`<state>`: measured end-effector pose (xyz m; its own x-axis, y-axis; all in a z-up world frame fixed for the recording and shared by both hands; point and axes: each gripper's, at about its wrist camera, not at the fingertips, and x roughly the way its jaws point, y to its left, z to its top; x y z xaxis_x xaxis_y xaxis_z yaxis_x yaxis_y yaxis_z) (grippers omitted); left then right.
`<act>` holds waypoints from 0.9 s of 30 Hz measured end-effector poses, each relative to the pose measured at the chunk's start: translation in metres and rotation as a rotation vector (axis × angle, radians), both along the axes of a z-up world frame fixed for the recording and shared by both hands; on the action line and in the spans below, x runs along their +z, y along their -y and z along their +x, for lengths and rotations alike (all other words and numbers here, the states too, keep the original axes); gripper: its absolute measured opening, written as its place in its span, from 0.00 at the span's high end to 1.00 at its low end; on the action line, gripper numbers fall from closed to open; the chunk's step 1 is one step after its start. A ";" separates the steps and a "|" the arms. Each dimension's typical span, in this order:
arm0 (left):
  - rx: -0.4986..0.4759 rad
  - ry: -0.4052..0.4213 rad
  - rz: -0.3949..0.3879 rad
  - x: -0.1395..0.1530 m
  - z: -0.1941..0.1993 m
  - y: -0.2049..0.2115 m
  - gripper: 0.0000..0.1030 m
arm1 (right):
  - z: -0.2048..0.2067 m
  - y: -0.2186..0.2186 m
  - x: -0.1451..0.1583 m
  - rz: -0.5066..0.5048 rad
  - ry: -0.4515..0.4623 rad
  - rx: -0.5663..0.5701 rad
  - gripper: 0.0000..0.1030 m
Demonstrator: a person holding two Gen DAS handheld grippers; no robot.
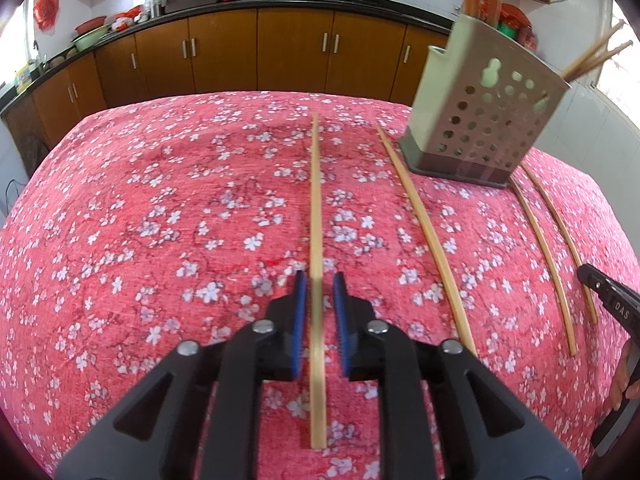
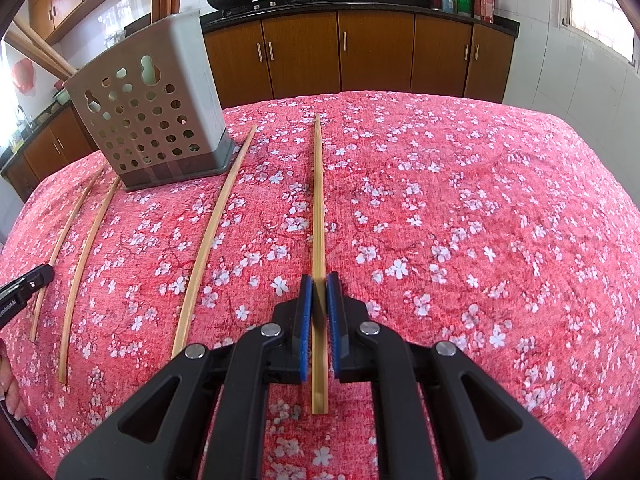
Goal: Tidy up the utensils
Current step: 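Raise the left tool's chopstick into the holder and open while the right tool does likewise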
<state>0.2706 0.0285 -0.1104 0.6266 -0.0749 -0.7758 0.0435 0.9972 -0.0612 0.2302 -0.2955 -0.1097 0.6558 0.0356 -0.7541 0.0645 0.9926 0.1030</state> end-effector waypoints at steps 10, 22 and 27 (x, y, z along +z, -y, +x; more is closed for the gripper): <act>0.006 -0.006 0.033 0.002 -0.011 0.006 0.92 | -0.014 0.003 0.007 0.010 0.028 -0.007 0.92; 0.008 0.242 -0.013 0.112 -0.029 -0.003 0.92 | -0.037 0.009 0.112 -0.048 0.358 -0.014 0.92; -0.005 0.316 -0.033 0.150 -0.034 -0.009 0.92 | -0.040 0.010 0.141 -0.040 0.434 -0.015 0.92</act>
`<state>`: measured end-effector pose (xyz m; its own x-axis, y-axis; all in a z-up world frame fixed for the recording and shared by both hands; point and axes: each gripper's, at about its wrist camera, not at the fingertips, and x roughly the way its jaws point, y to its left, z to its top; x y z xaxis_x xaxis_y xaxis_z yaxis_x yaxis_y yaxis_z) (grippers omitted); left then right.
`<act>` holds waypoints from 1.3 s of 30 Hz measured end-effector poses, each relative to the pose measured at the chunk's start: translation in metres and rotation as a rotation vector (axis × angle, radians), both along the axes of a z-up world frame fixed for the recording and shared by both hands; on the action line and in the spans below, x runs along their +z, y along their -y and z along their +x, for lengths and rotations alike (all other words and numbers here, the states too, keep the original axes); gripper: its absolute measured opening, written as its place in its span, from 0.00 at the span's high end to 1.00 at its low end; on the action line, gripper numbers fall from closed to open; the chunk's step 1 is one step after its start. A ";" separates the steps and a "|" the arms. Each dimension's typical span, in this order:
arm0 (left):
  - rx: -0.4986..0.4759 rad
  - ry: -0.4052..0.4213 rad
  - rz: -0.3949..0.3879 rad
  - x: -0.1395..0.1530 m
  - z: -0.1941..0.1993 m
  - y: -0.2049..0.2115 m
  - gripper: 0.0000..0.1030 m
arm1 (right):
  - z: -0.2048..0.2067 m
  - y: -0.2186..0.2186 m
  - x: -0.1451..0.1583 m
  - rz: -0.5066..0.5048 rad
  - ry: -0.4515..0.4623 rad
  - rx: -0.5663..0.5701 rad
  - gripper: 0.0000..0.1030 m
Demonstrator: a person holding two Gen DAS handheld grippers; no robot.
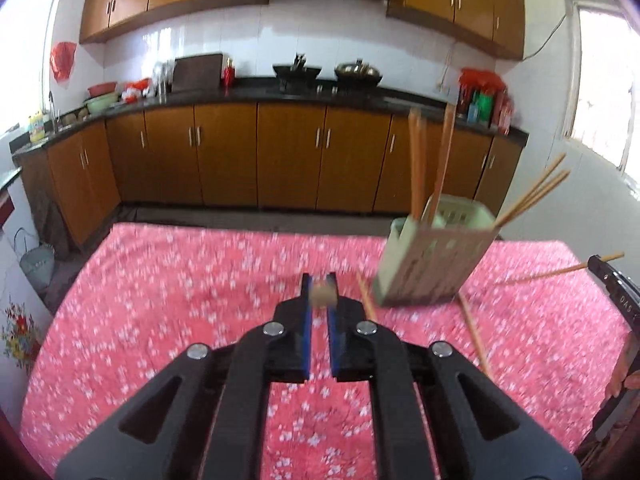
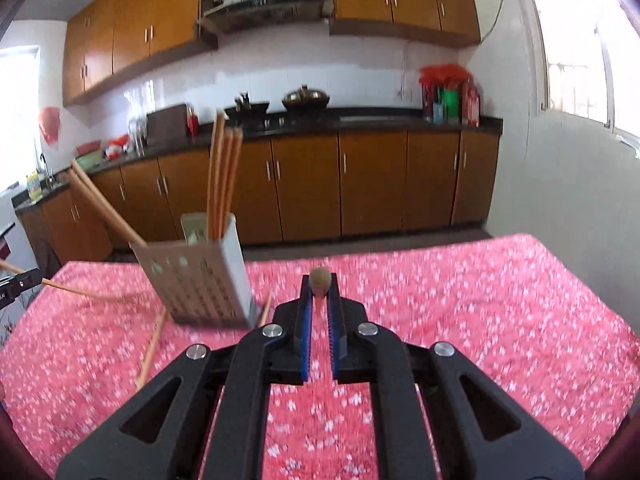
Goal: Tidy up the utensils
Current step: 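Raise the left tool's chopstick into the holder and open while the right tool does likewise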
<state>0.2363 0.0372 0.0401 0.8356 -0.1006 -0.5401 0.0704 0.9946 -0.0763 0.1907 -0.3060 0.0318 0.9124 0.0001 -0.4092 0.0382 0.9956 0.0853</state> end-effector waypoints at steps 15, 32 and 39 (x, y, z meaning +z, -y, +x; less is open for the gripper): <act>-0.133 0.126 -0.062 0.074 -0.024 0.024 0.92 | -0.020 -0.007 0.061 0.136 0.106 0.157 0.92; -0.084 0.359 -0.100 0.146 0.029 0.086 0.92 | 0.014 -0.035 0.124 0.168 0.276 0.184 0.92; -0.067 0.271 -0.145 0.106 0.068 0.083 0.92 | 0.054 -0.044 0.095 0.148 0.194 0.156 0.92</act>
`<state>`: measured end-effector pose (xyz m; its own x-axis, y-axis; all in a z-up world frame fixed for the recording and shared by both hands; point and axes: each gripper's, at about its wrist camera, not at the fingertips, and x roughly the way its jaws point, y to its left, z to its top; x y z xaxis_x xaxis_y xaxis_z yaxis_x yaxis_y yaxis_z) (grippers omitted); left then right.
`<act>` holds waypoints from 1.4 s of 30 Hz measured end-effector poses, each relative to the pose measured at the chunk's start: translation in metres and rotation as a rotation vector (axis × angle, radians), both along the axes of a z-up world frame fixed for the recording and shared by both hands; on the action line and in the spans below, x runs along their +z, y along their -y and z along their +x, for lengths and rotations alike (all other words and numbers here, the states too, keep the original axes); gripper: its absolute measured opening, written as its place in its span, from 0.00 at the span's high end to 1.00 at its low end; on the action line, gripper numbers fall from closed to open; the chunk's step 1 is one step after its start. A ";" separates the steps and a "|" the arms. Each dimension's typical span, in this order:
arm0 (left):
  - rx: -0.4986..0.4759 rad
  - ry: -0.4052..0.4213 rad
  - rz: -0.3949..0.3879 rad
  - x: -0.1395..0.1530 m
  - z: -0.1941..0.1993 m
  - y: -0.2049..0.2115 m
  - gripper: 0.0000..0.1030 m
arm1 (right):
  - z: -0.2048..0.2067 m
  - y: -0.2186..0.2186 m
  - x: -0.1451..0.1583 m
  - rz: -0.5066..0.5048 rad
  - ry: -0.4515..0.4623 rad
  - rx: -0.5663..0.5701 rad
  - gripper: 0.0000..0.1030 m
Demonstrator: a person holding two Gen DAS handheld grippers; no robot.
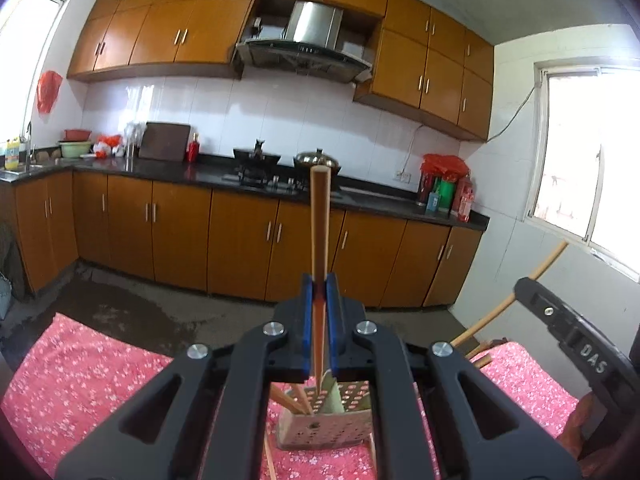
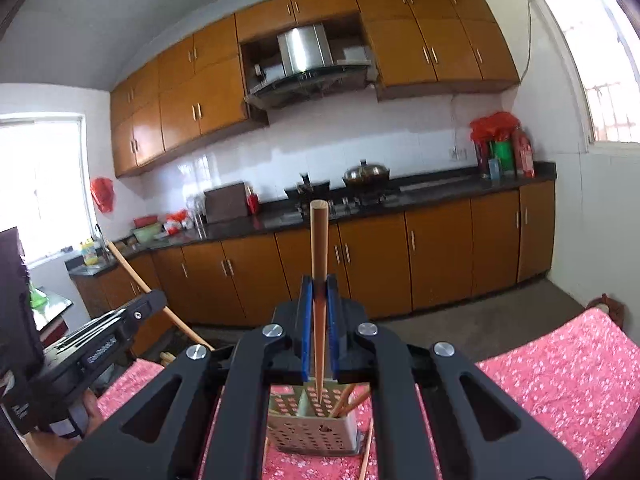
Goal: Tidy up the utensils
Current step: 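Raise the left tool's chopstick into the holder and open while the right tool does likewise, then move both open tools back down to the remaining chopsticks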
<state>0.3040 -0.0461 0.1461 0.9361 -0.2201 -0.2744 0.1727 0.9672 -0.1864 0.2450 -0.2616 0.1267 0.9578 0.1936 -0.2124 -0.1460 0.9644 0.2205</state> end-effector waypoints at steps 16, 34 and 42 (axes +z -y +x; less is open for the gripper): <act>0.018 -0.031 -0.016 -0.008 0.002 -0.017 0.71 | -0.006 0.010 -0.005 -0.004 -0.067 0.008 0.68; 0.212 -0.311 0.136 -0.132 -0.066 -0.092 0.58 | -0.037 0.015 -0.184 -0.008 -0.557 0.069 0.68; 0.145 -0.484 0.096 -0.198 -0.063 -0.081 0.58 | -0.028 -0.021 -0.231 -0.105 -0.648 0.084 0.69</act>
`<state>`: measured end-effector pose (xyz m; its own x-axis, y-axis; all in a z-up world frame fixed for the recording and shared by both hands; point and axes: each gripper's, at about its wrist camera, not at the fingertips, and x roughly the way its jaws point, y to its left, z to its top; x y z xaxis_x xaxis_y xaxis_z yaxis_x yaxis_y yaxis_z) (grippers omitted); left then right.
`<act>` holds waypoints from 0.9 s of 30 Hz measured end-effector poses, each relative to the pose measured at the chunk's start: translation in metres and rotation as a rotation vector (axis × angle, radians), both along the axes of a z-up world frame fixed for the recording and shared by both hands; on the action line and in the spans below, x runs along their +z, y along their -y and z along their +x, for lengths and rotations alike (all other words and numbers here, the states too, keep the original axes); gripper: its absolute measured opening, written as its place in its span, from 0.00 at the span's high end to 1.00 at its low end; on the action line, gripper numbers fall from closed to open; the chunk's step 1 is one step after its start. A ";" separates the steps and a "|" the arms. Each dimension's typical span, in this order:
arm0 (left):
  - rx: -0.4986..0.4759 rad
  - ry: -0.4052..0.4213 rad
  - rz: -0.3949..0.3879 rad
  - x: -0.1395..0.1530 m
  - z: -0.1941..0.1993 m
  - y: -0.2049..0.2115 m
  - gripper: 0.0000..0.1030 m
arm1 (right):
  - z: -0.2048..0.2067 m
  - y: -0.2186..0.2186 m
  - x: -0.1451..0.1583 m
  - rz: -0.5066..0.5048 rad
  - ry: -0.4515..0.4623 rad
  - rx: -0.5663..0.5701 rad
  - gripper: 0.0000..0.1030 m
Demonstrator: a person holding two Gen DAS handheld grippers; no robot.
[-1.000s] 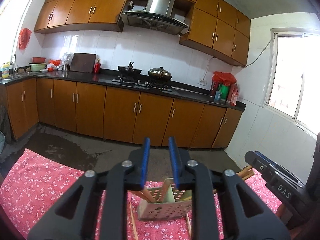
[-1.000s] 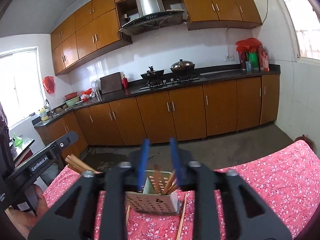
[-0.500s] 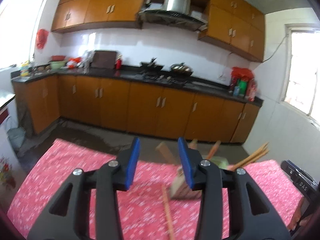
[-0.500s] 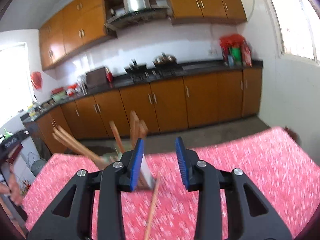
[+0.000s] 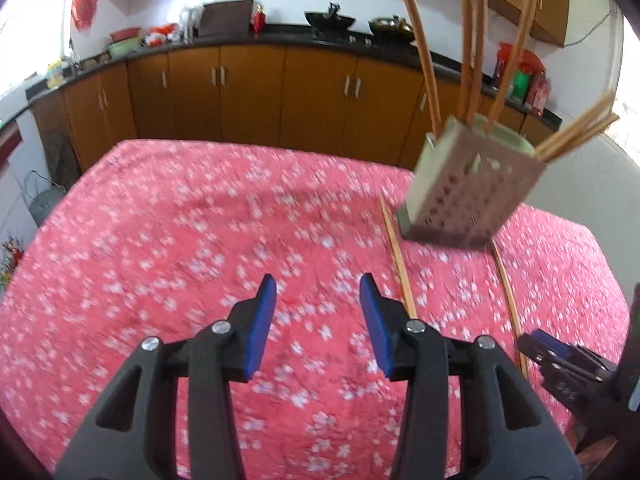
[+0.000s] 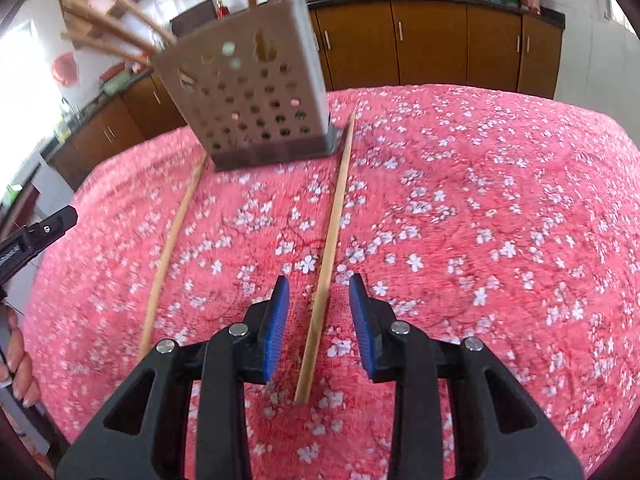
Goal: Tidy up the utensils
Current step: 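Move both open tools back down to the remaining chopsticks, then grasp a single chopstick with the left tool while the right tool grasps another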
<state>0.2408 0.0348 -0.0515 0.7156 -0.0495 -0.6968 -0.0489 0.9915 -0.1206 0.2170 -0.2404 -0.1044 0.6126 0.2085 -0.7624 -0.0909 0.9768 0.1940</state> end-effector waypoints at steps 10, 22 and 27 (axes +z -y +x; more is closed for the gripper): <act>-0.091 -0.064 -0.033 -0.024 0.010 0.051 0.58 | -0.002 0.045 -0.002 -0.009 0.009 -0.140 0.92; -0.086 -0.117 0.093 -0.056 0.022 0.084 0.91 | -0.009 0.049 0.002 -0.028 0.009 -0.138 0.92; 0.006 -0.131 0.077 -0.055 0.034 0.043 0.92 | 0.001 0.046 -0.001 -0.041 0.018 -0.132 0.92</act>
<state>0.2745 -0.0081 -0.1066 0.6182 0.0111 -0.7859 -0.0648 0.9972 -0.0368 0.2179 -0.2860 -0.1052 0.6461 0.0939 -0.7574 0.0358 0.9876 0.1530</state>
